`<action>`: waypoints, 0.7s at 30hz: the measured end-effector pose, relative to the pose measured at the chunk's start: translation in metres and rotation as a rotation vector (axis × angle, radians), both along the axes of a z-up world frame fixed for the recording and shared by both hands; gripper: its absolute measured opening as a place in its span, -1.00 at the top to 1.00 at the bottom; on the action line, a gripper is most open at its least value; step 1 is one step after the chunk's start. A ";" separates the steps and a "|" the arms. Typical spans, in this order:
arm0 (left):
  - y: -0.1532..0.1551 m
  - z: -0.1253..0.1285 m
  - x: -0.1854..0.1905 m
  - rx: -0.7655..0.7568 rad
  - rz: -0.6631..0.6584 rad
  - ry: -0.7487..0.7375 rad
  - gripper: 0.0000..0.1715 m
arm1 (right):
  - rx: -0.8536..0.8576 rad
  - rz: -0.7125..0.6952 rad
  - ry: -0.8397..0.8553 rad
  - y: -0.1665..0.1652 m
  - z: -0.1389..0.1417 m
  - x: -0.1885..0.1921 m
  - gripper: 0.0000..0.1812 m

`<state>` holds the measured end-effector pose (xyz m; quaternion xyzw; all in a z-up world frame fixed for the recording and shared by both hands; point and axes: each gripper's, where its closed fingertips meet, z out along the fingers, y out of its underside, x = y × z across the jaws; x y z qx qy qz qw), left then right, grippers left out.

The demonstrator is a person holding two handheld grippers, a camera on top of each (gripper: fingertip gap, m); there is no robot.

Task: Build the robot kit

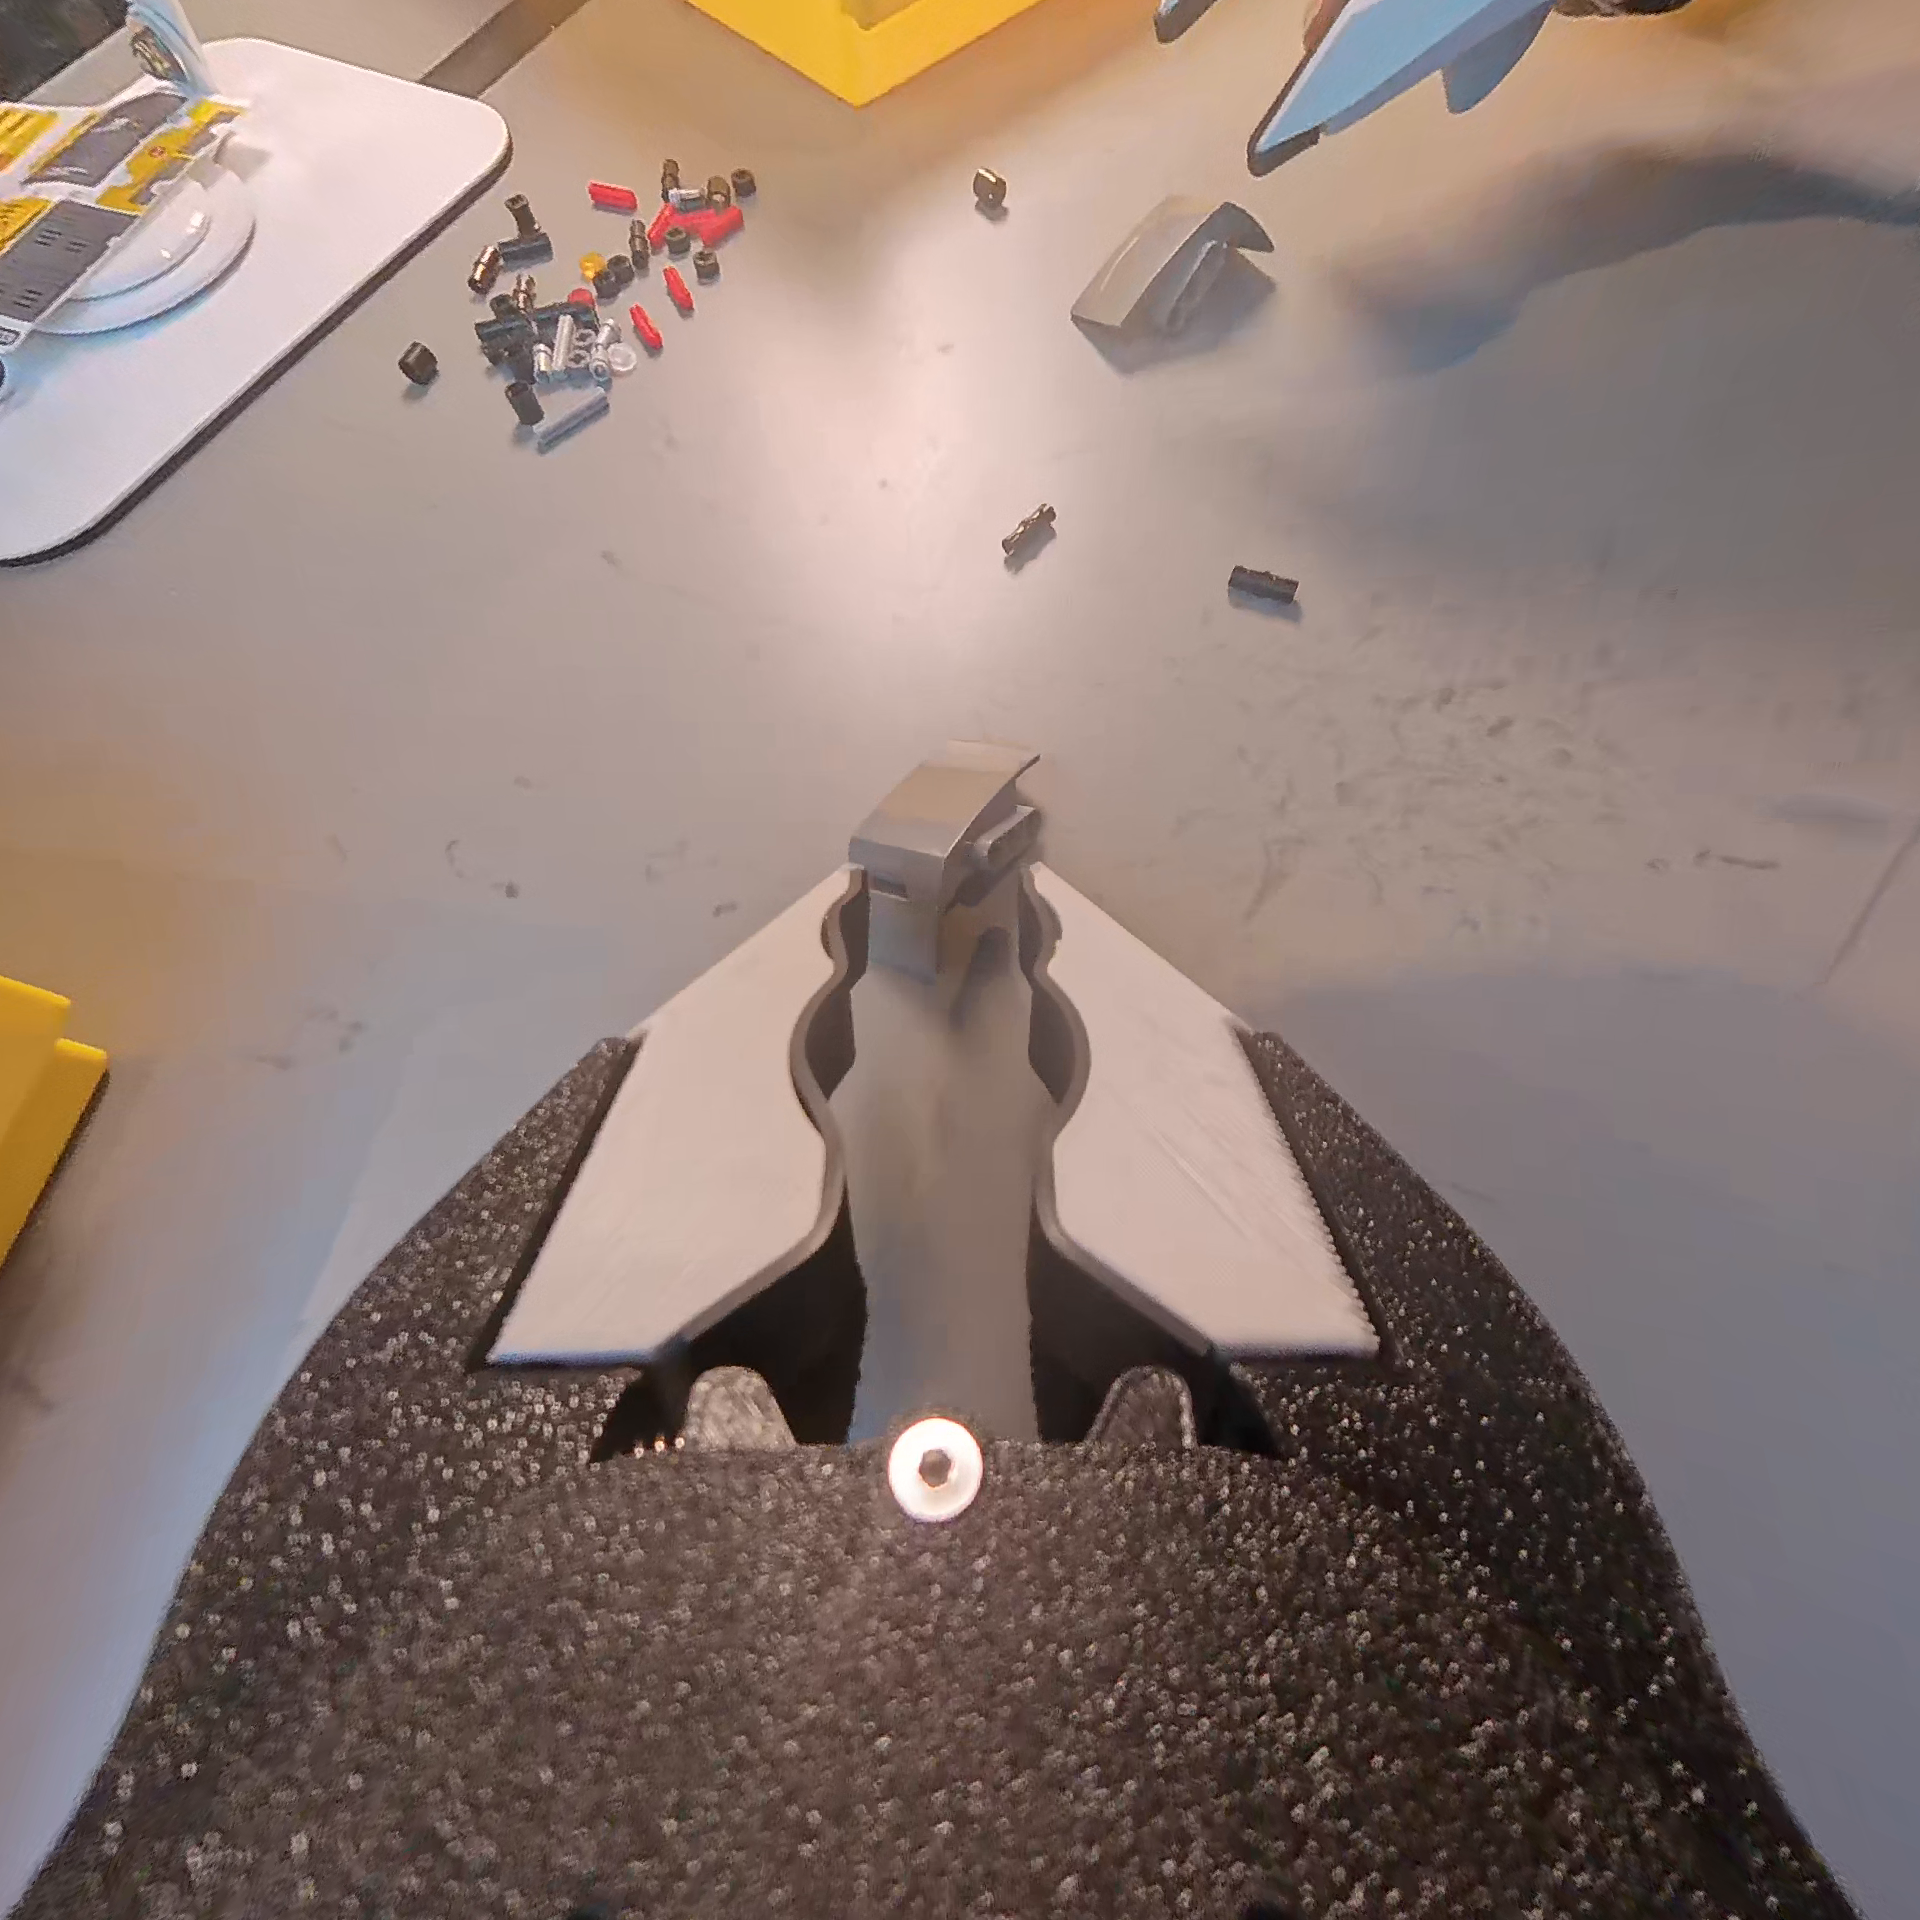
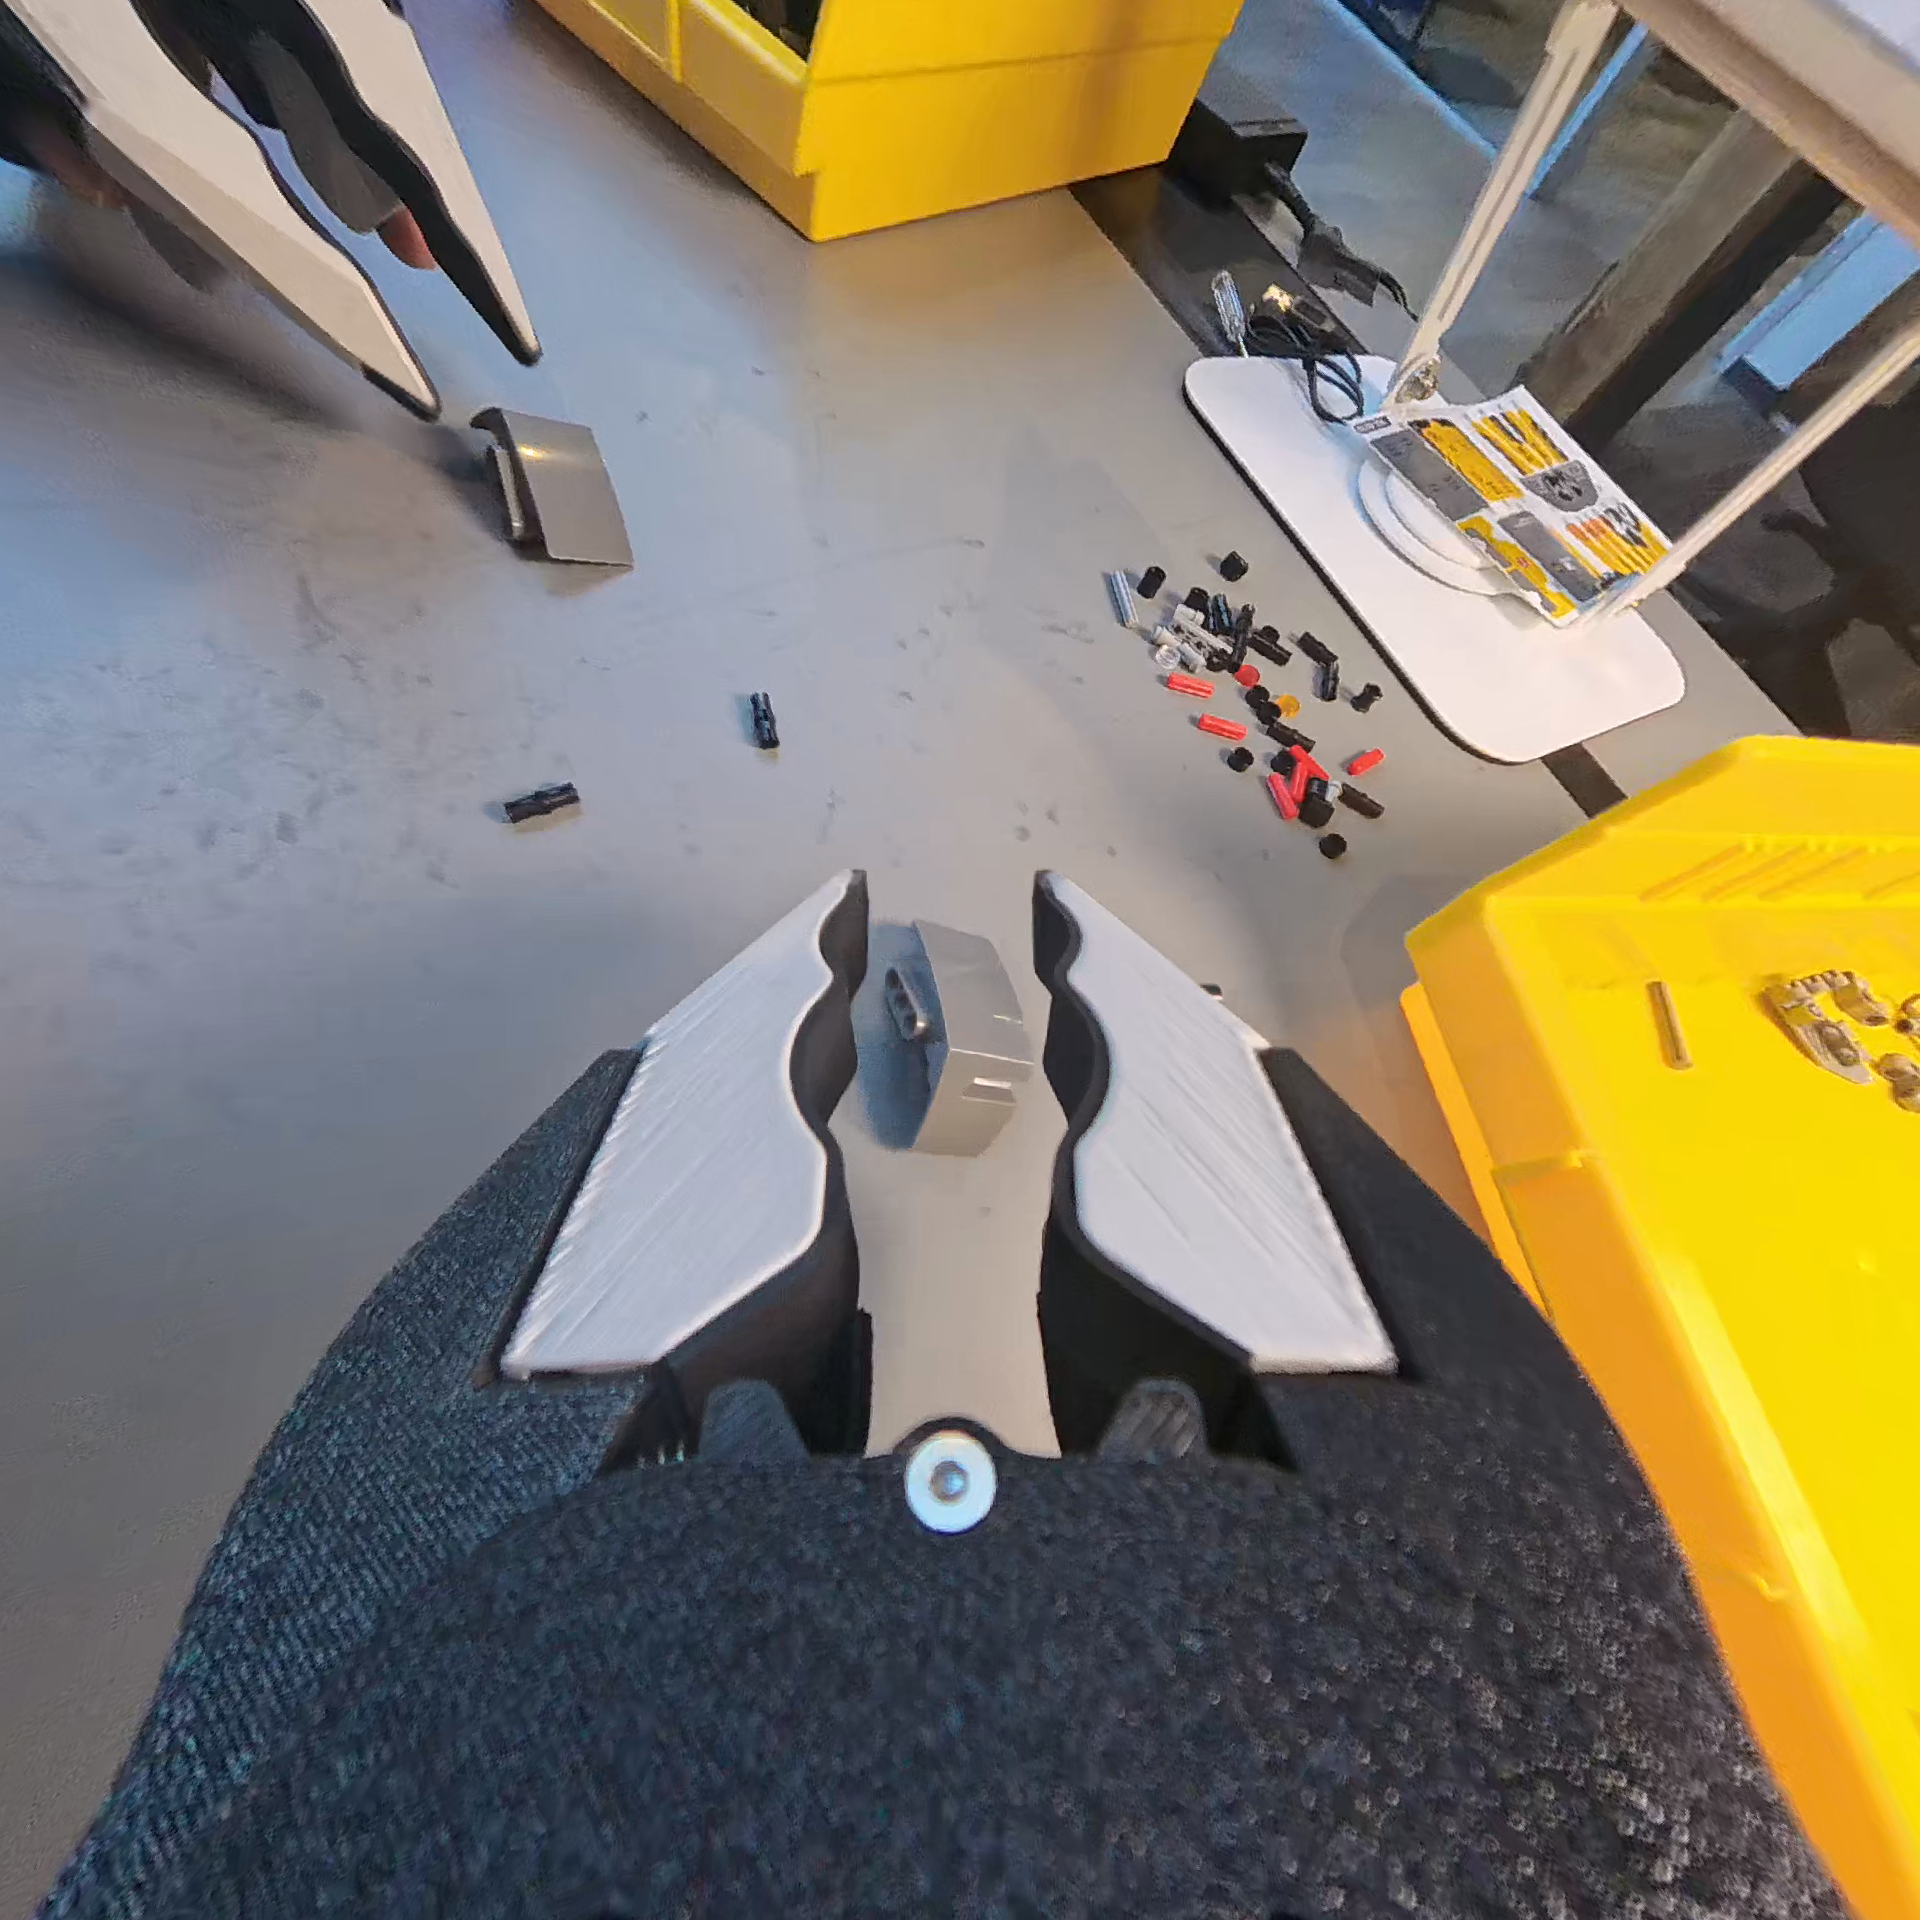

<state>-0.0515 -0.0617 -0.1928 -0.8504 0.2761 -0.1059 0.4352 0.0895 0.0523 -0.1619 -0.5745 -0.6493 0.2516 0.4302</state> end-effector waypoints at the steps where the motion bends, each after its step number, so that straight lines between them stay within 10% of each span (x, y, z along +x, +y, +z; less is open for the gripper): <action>1: 0.000 -0.001 0.001 0.000 -0.004 0.009 0.69 | 0.001 0.013 0.007 -0.004 0.001 -0.002 0.65; 10: 0.014 -0.005 -0.001 0.002 0.049 0.063 0.91 | -0.040 0.168 0.039 -0.049 0.001 -0.027 0.66; 21: -0.001 0.086 0.050 -0.159 -0.109 -1.157 0.91 | -0.149 0.325 0.308 -0.113 0.046 -0.064 0.65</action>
